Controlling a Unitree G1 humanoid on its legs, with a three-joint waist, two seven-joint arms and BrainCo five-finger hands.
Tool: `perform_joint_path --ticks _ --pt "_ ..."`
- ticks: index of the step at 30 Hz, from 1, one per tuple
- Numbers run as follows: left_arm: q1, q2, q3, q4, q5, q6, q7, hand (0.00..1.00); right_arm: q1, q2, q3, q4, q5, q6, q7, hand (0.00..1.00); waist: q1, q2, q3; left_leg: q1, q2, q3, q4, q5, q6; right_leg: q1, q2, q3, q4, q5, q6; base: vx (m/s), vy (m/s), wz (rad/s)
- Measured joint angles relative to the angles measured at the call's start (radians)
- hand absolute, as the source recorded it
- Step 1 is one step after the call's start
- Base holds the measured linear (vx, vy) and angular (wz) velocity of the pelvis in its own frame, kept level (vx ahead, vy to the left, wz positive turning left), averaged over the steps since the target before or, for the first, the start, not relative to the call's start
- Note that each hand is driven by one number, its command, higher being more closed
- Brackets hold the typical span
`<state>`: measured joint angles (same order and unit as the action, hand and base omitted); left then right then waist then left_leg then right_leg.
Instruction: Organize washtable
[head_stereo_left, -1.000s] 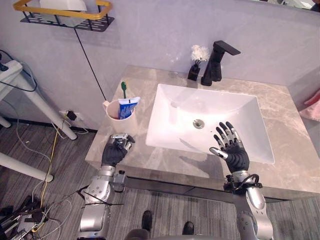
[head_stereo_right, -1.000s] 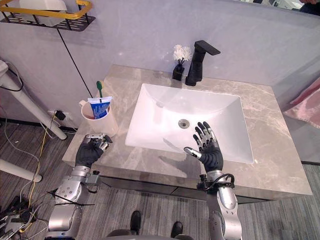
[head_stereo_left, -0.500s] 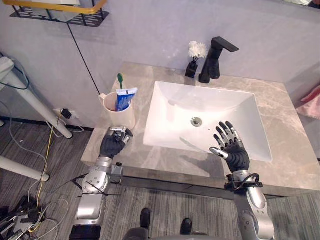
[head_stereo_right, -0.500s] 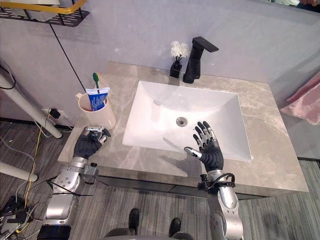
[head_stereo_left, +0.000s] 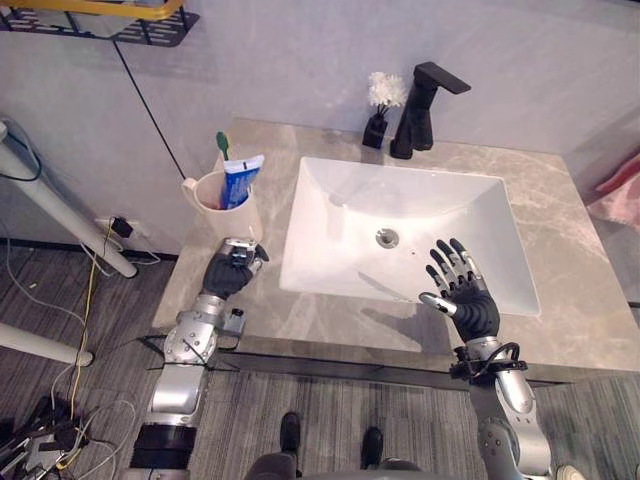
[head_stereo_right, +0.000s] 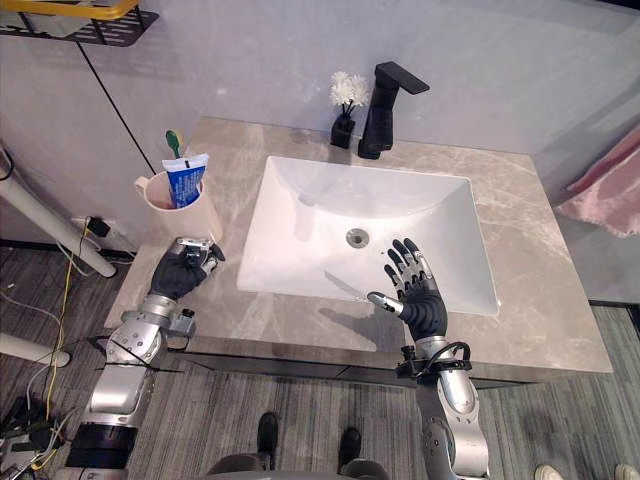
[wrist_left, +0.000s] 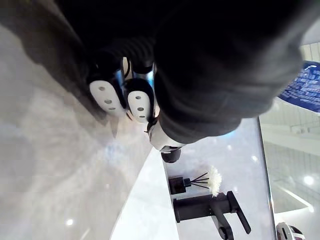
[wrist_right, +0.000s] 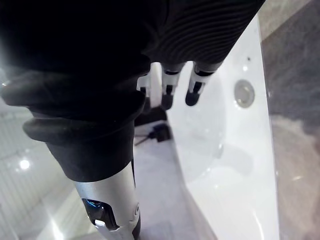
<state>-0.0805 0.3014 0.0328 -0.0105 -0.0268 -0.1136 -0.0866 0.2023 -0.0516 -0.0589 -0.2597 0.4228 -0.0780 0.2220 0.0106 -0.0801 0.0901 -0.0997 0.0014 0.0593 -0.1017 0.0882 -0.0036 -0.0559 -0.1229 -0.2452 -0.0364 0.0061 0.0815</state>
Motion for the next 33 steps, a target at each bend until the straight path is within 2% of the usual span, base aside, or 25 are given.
perform_joint_path --ticks 11,22,33 --pt "-0.095 0.065 -0.008 0.098 0.000 -0.001 0.001 1.00 0.001 -0.026 0.000 0.001 0.000 0.000 0.000 0.00 -0.025 0.000 0.000 0.000 0.000 0.006 0.000 0.000 0.000 -0.003 0.001 0.005 -0.001 0.006 -0.001 0.00 0.000 -0.01" --pt "-0.137 0.086 -0.026 0.130 -0.002 0.001 0.004 1.00 0.002 -0.037 0.005 0.001 0.000 0.000 0.000 0.00 -0.028 -0.001 -0.002 -0.005 0.000 0.012 0.005 0.002 0.001 -0.010 0.001 0.011 -0.001 0.013 -0.002 0.00 0.001 -0.02" --pt "0.036 0.059 0.010 0.036 -0.090 0.000 0.000 1.00 0.024 -0.036 0.058 0.004 0.001 0.011 0.023 0.00 -0.023 0.009 -0.020 0.017 -0.004 -0.030 0.000 0.003 0.001 0.032 -0.001 -0.038 -0.003 0.009 -0.005 0.00 0.002 0.11"
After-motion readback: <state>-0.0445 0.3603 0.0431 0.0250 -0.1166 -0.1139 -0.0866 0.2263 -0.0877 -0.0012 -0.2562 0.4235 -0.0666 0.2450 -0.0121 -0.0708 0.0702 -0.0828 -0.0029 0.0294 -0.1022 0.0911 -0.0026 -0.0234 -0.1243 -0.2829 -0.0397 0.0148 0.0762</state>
